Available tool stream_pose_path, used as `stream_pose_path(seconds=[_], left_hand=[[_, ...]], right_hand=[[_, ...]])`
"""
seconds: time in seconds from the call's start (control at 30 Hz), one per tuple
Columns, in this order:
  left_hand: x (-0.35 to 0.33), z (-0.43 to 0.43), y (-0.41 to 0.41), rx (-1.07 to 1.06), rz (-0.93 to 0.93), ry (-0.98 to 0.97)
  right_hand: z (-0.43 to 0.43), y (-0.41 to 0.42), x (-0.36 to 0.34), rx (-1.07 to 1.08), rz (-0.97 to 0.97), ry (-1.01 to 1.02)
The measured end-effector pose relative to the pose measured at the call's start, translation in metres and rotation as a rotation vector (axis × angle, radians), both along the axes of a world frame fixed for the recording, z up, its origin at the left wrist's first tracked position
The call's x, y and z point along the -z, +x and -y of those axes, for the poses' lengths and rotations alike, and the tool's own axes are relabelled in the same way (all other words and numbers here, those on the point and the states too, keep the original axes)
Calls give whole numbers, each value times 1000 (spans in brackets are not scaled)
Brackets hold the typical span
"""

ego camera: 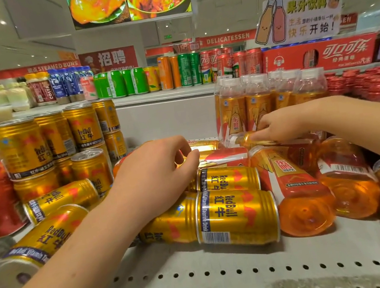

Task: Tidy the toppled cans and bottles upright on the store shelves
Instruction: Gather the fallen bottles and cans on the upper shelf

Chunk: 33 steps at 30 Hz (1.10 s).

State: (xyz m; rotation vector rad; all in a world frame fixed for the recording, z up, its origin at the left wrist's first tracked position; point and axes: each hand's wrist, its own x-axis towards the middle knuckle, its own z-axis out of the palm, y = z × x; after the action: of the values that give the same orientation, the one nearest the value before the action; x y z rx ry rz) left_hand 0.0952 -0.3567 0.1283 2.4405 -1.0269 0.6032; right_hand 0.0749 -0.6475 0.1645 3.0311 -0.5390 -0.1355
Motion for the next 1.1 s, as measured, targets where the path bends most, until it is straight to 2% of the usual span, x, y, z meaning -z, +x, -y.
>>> stream_pose_path(seconds=[0.07, 0.2, 0.33, 0.4, 0.5, 0.67, 0.8, 1.1], left_hand=[[0, -3, -5, -18, 50, -16], [2, -18, -21, -7, 163, -47], [12, -48, -38, 99, 175, -1], [18, -63, -42, 152, 149, 80], [23, -82, -39, 205, 89, 227], [26, -82, -32, 192, 251, 378], [22, -83, -31, 213, 292, 384], [18, -106, -32, 315, 335, 350]], right_hand=[[-9, -8, -6, -31, 65, 9], [-41, -37, -23, -198, 237, -119], [-88, -88, -26, -436, 488, 4], [-110, -114, -17, -511, 543, 72], [-134, -142, 6, -566, 480, 45], [-158, -151, 36, -542, 328, -170], [-167, -145, 43, -470, 367, -229], [-193, -159, 55, -332, 403, -186]])
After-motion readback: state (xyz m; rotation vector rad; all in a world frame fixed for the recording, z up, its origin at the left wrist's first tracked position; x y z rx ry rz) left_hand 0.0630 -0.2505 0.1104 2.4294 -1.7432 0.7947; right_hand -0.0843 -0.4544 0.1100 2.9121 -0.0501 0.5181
